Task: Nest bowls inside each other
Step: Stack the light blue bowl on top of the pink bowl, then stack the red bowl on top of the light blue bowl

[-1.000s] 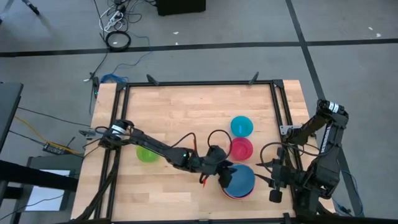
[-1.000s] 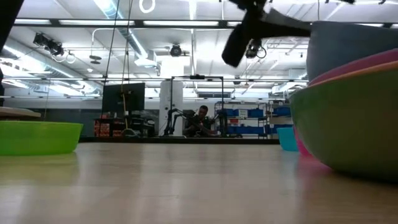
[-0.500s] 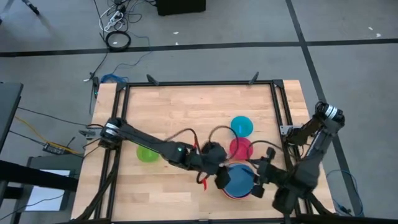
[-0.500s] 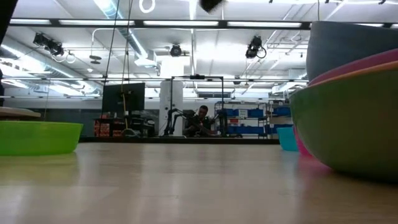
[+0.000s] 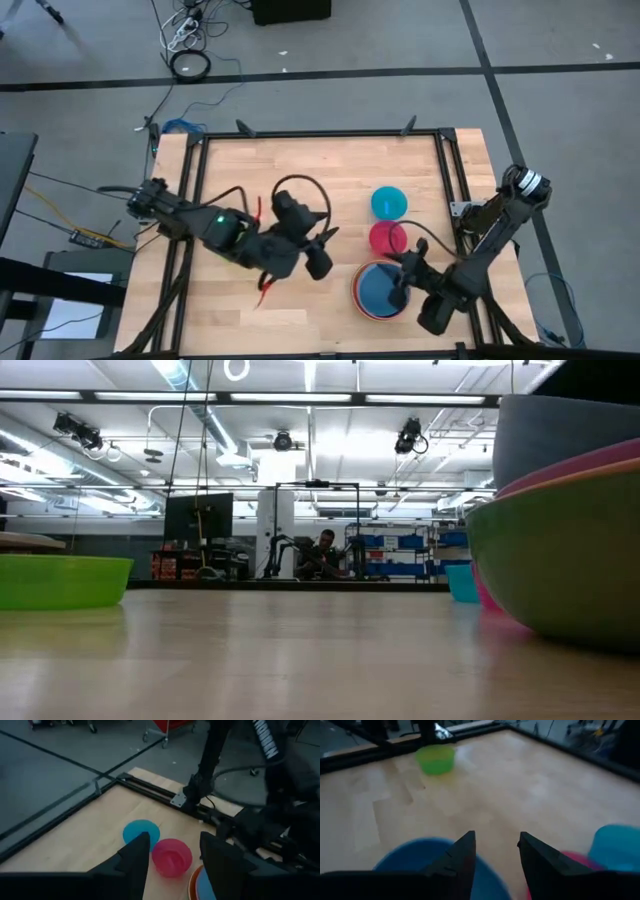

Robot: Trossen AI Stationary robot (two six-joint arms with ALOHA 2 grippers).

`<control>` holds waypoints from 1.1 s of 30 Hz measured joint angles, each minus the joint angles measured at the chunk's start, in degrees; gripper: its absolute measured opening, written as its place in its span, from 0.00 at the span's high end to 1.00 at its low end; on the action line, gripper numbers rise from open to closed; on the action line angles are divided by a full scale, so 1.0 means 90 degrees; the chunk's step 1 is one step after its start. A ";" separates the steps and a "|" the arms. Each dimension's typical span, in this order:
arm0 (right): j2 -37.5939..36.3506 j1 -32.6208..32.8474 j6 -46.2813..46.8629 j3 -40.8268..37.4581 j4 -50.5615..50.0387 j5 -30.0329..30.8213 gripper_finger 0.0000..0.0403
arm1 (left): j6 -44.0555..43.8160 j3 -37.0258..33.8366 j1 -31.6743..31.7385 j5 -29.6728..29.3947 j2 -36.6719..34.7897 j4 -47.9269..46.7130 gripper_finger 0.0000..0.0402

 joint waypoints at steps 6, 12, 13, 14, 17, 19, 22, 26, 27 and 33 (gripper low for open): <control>-0.0020 0.0019 -0.0220 -0.0416 0.0815 -0.0010 0.67 | 0.0012 -0.0004 -0.0231 -0.0259 -0.0068 -0.0083 0.55; -0.0107 -0.0019 -0.1361 -0.0072 0.1423 0.0544 0.68 | -0.0061 -0.0012 -0.0263 -0.0517 -0.0057 -0.0139 0.55; -0.0084 -0.0097 -0.1612 -0.0109 0.1591 0.0441 0.68 | -0.0051 -0.0012 -0.0263 -0.0571 -0.0057 -0.0139 0.55; -0.0075 -0.0168 -0.1792 -0.0151 0.1652 0.0327 0.69 | -0.0035 -0.0012 -0.0263 -0.0613 -0.0057 -0.0150 0.55; -0.0073 -0.0282 -0.1891 -0.0201 0.1489 0.0219 0.69 | -0.0055 -0.0012 -0.0269 -0.0611 -0.0057 -0.0274 0.55; -0.0152 -0.0279 -0.1870 -0.0174 0.1006 0.0392 0.70 | -0.0241 -0.0012 -0.0305 -0.0597 -0.0057 -0.0549 0.55; -0.0531 -0.0418 -0.1459 0.0144 -0.0260 0.0149 0.71 | -0.0733 -0.0012 -0.0427 -0.0580 -0.0057 -0.1293 0.55; -0.1005 -0.1301 -0.0452 0.0531 -0.2327 -0.2635 0.73 | -0.1965 -0.0025 -0.0635 -0.0582 -0.0057 -0.2690 0.55; -0.1130 -0.1483 -0.0489 0.0549 -0.2439 -0.3121 0.73 | -0.2312 -0.0091 -0.0691 -0.0587 -0.0057 -0.2972 0.55; -0.1709 -0.2397 -0.1545 0.0574 -0.1846 -0.4830 0.72 | -0.3744 -0.0611 -0.0896 -0.0569 -0.0049 -0.3848 0.55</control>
